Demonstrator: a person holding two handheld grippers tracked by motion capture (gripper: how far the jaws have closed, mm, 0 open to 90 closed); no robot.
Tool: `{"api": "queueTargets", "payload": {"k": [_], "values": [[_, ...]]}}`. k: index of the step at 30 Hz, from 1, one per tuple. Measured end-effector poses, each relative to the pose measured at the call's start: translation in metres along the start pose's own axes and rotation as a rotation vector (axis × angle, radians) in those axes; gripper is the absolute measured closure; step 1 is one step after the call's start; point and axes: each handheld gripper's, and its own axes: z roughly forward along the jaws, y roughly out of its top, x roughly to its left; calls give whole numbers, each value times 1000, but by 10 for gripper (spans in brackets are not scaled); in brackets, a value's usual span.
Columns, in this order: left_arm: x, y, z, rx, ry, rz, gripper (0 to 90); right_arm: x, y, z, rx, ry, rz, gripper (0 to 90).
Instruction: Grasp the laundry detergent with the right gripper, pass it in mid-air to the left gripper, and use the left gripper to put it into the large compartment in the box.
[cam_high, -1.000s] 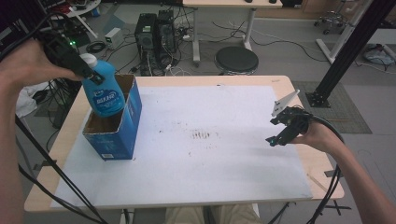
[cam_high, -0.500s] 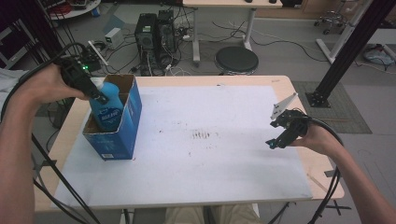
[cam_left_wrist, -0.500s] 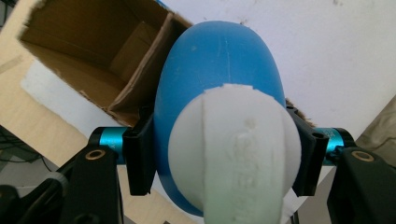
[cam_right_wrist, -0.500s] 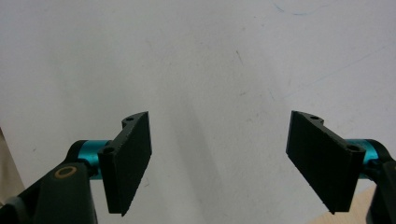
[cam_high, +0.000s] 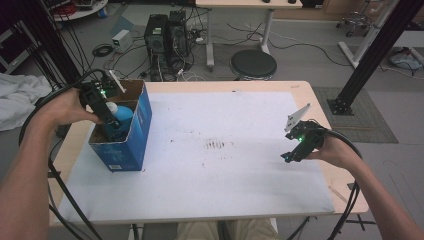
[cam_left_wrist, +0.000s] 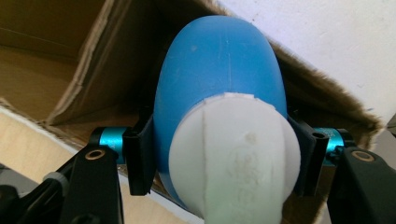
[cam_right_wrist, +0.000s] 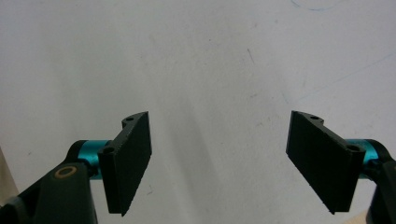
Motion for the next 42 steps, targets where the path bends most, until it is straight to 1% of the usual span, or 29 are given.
{"api": "queueTargets", "payload": {"k": [3,4,5,8,9,10,14,31,33,36,42], "values": [[1,-4,4,-8,2,3,382,0,0,2,1,2,1,217],[0,-6,8,-7,2,15,382,0,1,3,4,4,-1,217],[0,-6,8,-7,2,15,382,0,1,3,4,4,-1,217],[-1,-7,15,10,0,41,382,1,2,5,6,6,-4,216],[-1,-7,16,13,0,40,382,2,2,5,6,6,-3,217],[-1,-7,17,2,0,39,381,2,3,5,5,5,-4,216],[-1,-7,18,10,2,46,381,3,3,5,9,3,-3,217],[-3,-6,19,24,15,46,374,7,4,5,4,4,1,216],[-4,-5,19,39,23,48,358,7,4,5,2,4,2,217],[-4,-3,20,48,23,46,333,7,4,6,3,6,0,217],[-5,-2,19,51,19,38,292,9,4,7,4,9,-3,217]]}}
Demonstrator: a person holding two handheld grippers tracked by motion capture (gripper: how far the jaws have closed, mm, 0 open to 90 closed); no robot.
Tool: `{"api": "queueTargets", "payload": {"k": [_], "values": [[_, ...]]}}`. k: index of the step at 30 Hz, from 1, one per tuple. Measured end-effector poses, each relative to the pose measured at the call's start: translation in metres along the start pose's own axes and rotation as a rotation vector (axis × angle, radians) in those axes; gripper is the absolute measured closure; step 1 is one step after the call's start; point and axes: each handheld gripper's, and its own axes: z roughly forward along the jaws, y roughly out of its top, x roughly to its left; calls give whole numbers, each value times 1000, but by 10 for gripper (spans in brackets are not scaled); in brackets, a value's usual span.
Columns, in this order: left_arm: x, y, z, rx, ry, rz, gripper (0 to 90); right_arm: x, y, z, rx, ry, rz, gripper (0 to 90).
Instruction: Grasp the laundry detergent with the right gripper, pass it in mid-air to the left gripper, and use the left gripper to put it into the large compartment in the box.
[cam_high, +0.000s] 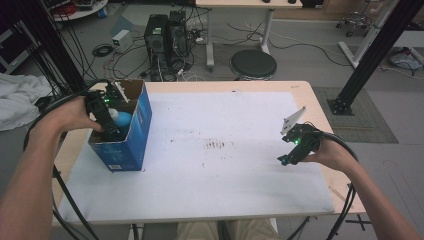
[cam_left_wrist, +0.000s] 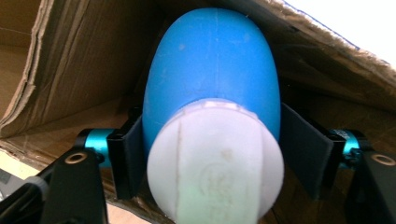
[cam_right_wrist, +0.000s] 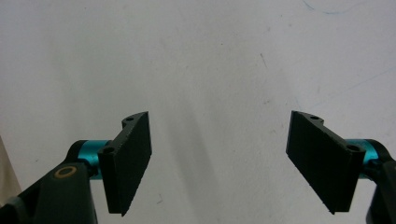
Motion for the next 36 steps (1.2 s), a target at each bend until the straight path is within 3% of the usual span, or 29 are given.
{"api": "queueTargets", "payload": {"k": [10,20,29,36], "values": [[-1,1,-6,3,4,-14,256,0,-2,0,0,2,-1,216],[-3,2,-27,-6,30,-12,234,1,-2,0,-1,2,2,217],[-6,4,-45,-14,86,-15,206,2,0,0,-3,4,-6,217],[-14,16,-63,-37,121,16,190,2,0,-1,-1,0,-5,217]]}}
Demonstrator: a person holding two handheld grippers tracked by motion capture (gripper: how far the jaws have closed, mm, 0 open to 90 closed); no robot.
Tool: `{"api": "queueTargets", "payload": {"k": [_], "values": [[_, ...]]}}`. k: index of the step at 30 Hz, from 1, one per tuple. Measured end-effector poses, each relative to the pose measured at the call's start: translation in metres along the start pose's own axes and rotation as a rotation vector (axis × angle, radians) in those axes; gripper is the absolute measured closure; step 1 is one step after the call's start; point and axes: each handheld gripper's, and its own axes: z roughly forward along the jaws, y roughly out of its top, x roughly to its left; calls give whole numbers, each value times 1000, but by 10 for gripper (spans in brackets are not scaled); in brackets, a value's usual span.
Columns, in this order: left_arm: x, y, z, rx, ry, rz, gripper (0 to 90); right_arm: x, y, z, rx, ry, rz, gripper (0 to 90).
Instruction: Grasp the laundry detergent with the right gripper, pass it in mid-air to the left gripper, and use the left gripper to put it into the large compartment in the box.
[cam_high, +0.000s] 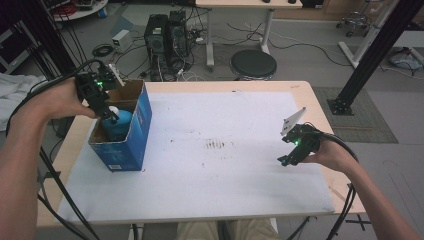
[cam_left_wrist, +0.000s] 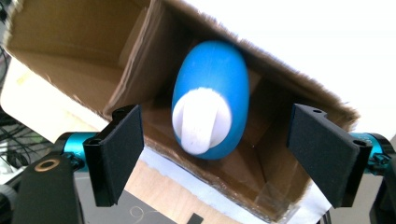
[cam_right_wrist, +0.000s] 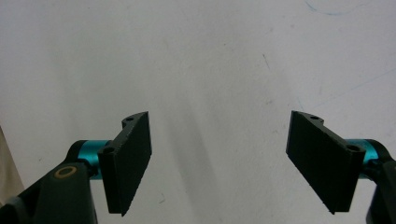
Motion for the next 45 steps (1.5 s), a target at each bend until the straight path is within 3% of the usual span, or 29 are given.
{"api": "queueTargets", "payload": {"k": [6,11,14,16,22,33,40,45], "values": [[-12,20,-11,-19,16,55,187,1,1,-1,2,-2,-3,217],[-29,42,-11,-48,-8,109,186,2,1,0,3,-2,-2,217],[-43,61,-4,-63,-13,173,165,2,1,2,7,0,-4,217],[-47,66,-1,-66,-26,186,165,3,1,2,9,-3,0,217],[-76,99,30,-67,-87,266,165,4,3,3,9,-4,-2,217],[-99,126,78,-55,-99,291,165,3,4,1,13,-15,2,216],[-110,131,101,-56,-125,301,165,1,6,-1,9,-25,4,217],[-115,131,109,-44,-117,304,165,-1,8,0,11,-32,5,217]]}}
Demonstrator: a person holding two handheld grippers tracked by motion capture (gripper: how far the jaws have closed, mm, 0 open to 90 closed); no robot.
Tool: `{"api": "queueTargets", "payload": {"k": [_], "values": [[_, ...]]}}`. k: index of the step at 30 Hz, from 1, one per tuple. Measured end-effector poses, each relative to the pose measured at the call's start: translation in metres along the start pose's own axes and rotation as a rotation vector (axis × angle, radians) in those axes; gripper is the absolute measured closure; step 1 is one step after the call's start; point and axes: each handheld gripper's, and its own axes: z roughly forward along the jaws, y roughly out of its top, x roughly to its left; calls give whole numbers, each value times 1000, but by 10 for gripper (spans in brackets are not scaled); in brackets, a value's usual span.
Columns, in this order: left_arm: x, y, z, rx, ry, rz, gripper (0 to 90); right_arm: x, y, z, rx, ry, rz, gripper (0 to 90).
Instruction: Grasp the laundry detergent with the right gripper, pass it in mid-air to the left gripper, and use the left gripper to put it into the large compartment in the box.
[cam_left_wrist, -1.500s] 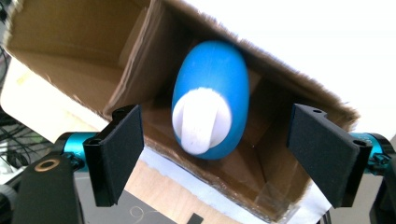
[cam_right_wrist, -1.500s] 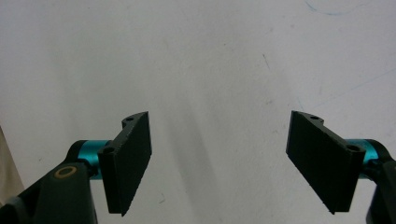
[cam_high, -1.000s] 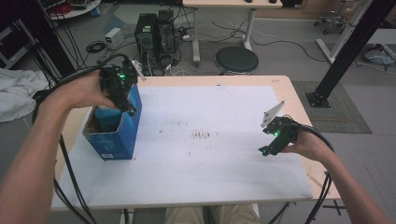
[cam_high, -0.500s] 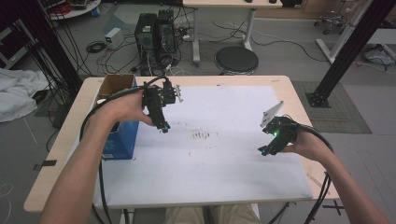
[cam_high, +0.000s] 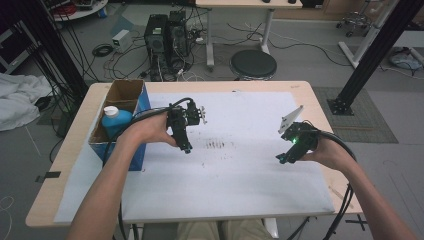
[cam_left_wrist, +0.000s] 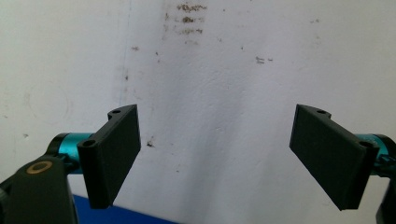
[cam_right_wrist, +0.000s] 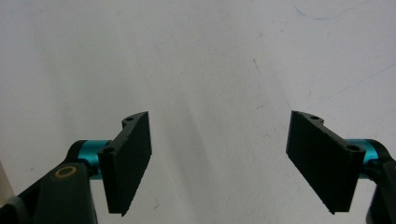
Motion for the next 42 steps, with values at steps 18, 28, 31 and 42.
{"api": "queueTargets", "payload": {"k": [18,28,31,42], "values": [[-6,-2,4,-19,5,-7,165,2,7,-3,-4,-15,-7,217],[-7,-1,7,-18,5,-5,165,2,3,-2,4,-16,-1,217],[-8,0,7,-16,2,-5,165,2,3,-2,3,-16,-2,216],[-10,-1,4,-37,11,-1,165,3,5,-4,9,-21,-1,217]]}}
